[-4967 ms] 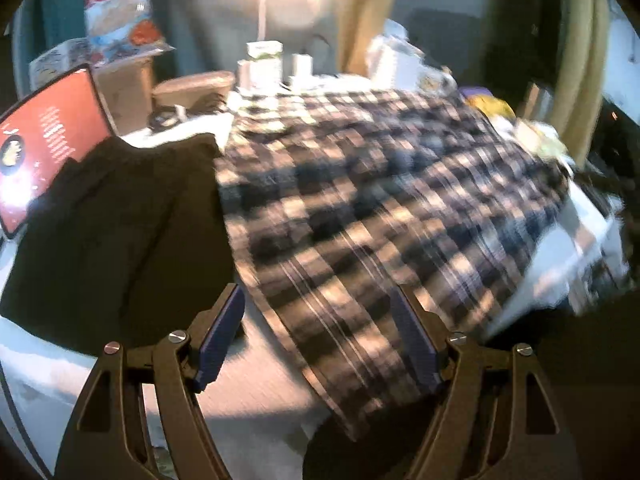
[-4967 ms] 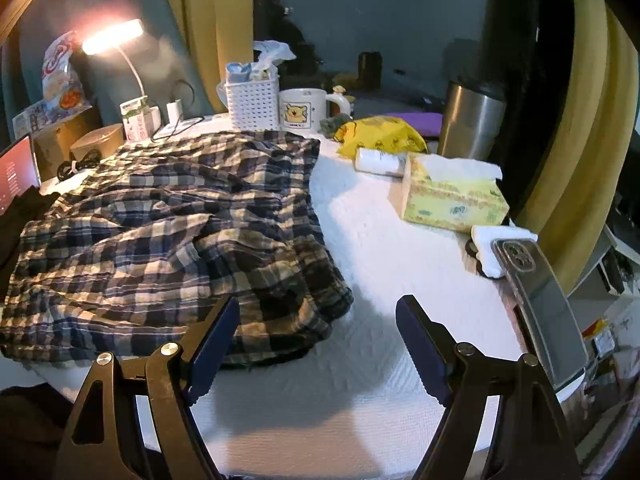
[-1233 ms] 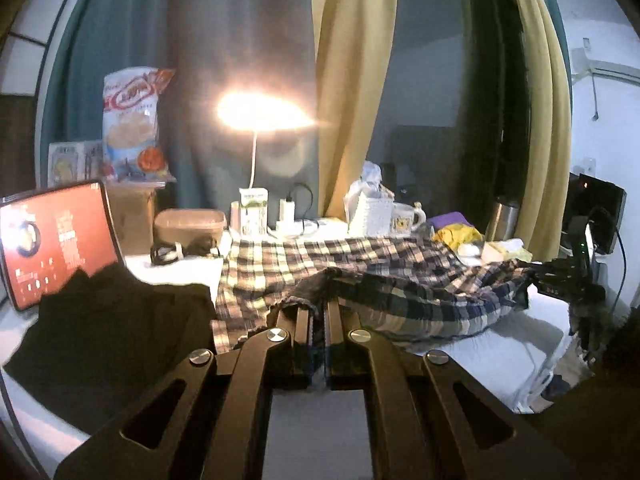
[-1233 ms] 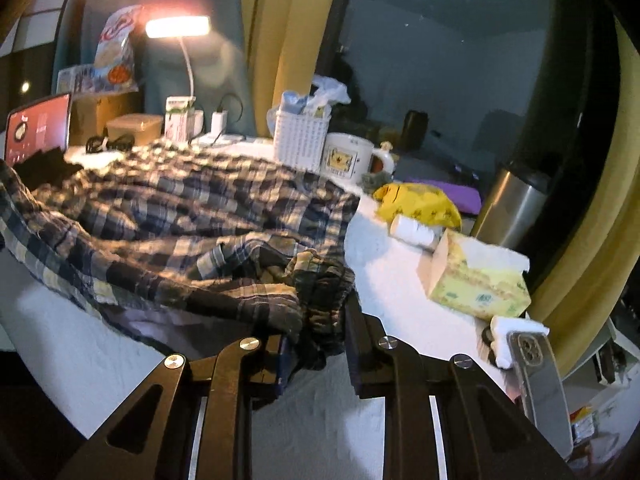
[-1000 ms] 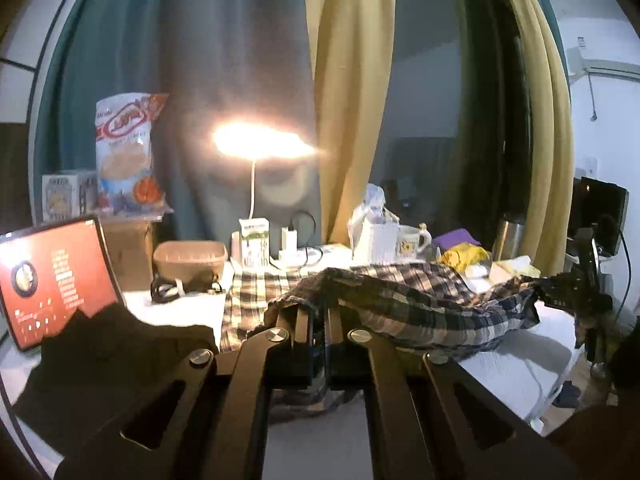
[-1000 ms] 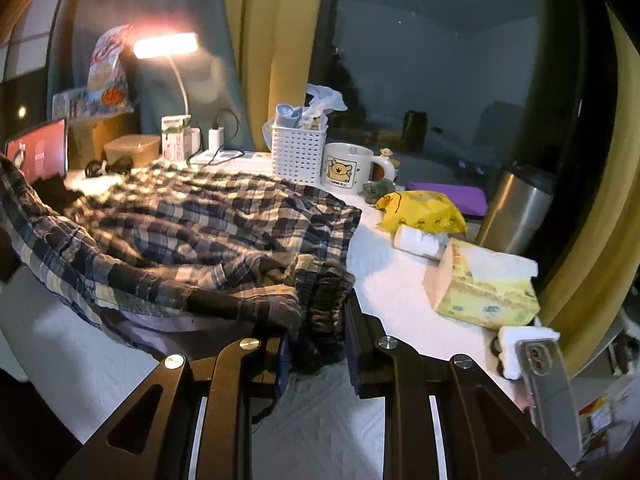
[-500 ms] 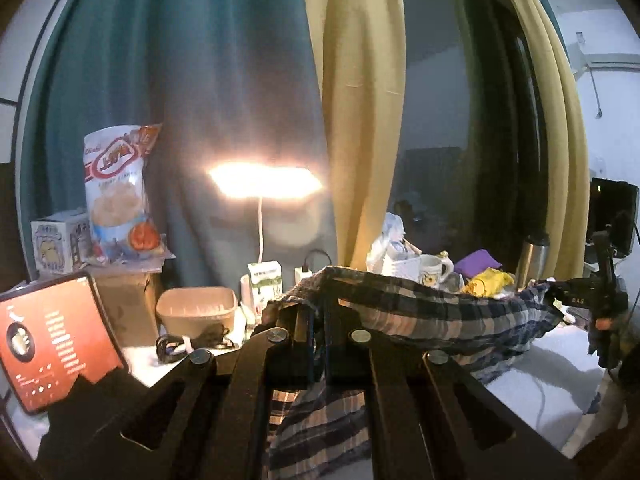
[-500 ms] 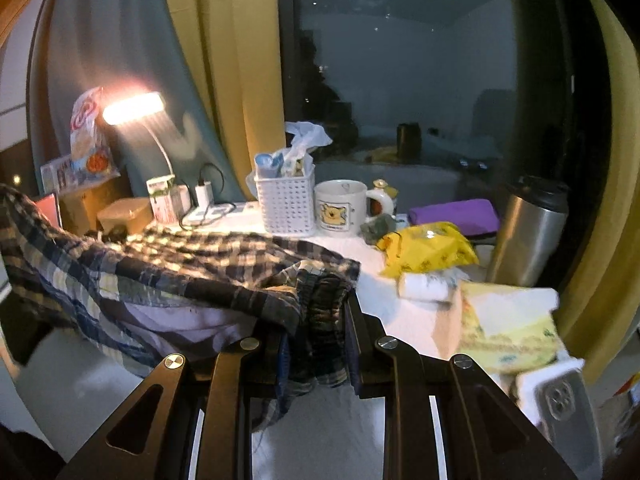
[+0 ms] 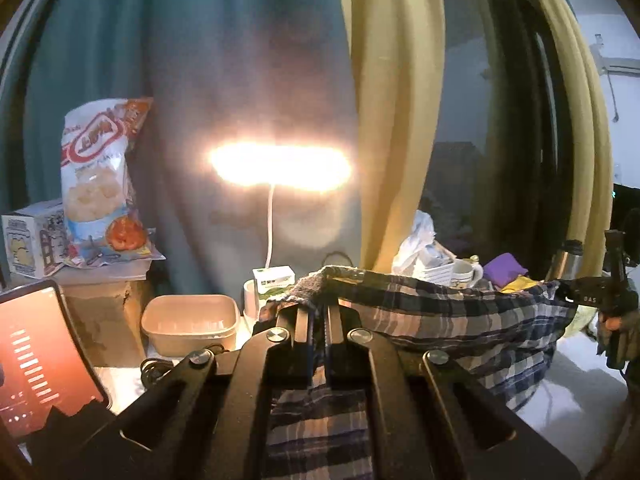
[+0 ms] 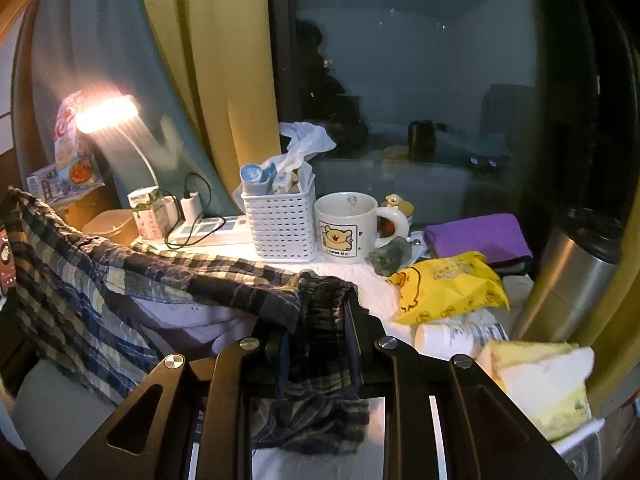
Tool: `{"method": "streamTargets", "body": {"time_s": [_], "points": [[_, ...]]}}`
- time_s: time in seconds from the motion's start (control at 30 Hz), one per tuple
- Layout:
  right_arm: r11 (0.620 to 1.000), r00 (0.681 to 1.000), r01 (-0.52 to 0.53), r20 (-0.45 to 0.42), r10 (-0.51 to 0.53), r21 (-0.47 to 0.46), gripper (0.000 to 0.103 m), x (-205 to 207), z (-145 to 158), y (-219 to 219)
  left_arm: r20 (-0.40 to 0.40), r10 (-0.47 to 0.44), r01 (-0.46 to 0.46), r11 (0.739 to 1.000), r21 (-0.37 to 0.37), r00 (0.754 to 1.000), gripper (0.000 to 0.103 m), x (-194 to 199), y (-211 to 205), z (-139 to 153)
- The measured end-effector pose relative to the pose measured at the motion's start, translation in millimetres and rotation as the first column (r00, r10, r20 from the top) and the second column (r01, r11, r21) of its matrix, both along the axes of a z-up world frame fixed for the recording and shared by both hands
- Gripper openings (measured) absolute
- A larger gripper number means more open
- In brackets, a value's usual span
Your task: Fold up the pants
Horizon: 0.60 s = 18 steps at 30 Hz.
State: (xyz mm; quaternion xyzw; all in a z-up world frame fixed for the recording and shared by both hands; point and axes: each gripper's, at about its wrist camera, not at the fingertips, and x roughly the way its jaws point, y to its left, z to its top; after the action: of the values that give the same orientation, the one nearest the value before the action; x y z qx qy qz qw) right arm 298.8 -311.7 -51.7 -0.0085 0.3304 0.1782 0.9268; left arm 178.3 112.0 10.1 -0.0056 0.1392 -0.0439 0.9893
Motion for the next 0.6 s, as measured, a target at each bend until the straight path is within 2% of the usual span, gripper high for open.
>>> {"method": "streamTargets", "body": {"time_s": [0.1, 0.33, 0.47, 0.6], "points": [[1.000, 1.000, 0.001, -0.017, -0.001, 0.002, 0.023, 17, -7, 5, -0.013, -0.007, 0.008, 1.000, 0.016, 1.000, 0.002, 26, 5, -6], [1.000, 0.997, 0.011, -0.071, -0.011, 0.004, 0.023, 59, -27, 16, -0.067, -0.014, 0.021, 0.994, 0.105, 0.998, 0.002, 95, 14, -26], [0.999, 0.992, 0.034, -0.122, -0.032, 0.009, 0.023, 87, -43, 20, -0.118, 0.002, 0.011, 0.994, 0.110, 0.993, 0.002, 132, 22, -48], [0.998, 0.985, 0.047, -0.165, -0.052, -0.033, 0.023, 116, -63, 31, -0.163, 0.015, 0.004, 0.993, 0.118, 0.986, 0.002, 159, 25, -69]]}}
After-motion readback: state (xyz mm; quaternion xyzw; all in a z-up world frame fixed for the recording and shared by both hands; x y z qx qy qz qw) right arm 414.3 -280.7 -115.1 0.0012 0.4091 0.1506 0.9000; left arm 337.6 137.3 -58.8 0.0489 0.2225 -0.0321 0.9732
